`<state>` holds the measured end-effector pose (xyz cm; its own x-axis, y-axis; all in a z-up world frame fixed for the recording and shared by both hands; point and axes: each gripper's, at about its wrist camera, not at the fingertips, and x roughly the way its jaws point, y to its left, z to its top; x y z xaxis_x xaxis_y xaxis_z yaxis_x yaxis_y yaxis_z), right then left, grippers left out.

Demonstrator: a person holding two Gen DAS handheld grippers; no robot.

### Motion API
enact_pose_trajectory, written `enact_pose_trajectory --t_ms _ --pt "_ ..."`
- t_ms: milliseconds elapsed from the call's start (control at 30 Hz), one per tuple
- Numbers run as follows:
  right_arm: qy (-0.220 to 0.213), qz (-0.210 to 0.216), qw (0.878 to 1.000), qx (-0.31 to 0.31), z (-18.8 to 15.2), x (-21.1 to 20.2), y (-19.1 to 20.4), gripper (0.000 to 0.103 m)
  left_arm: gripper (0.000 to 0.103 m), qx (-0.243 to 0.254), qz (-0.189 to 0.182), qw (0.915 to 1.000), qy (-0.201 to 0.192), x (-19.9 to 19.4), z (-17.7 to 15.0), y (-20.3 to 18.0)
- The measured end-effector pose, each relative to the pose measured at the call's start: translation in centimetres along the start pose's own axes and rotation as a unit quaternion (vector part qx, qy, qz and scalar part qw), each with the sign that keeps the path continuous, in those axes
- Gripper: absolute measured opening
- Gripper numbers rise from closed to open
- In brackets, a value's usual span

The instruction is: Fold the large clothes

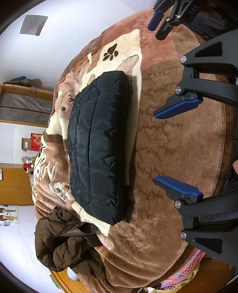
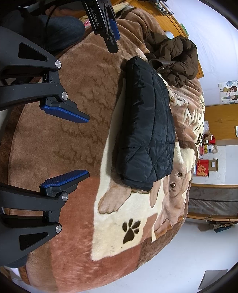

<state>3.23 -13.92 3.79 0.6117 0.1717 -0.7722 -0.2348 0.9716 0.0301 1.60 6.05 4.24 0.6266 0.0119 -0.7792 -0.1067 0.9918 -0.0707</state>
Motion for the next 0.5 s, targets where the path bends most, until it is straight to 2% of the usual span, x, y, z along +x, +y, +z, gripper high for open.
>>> enact_pose_trajectory --t_ms 500 --pt "0.001 0.001 1.0 -0.001 -0.11 0.06 -0.07 0.054 0.067 0.002 0.008 1.0 -0.002 0.05 0.02 -0.07"
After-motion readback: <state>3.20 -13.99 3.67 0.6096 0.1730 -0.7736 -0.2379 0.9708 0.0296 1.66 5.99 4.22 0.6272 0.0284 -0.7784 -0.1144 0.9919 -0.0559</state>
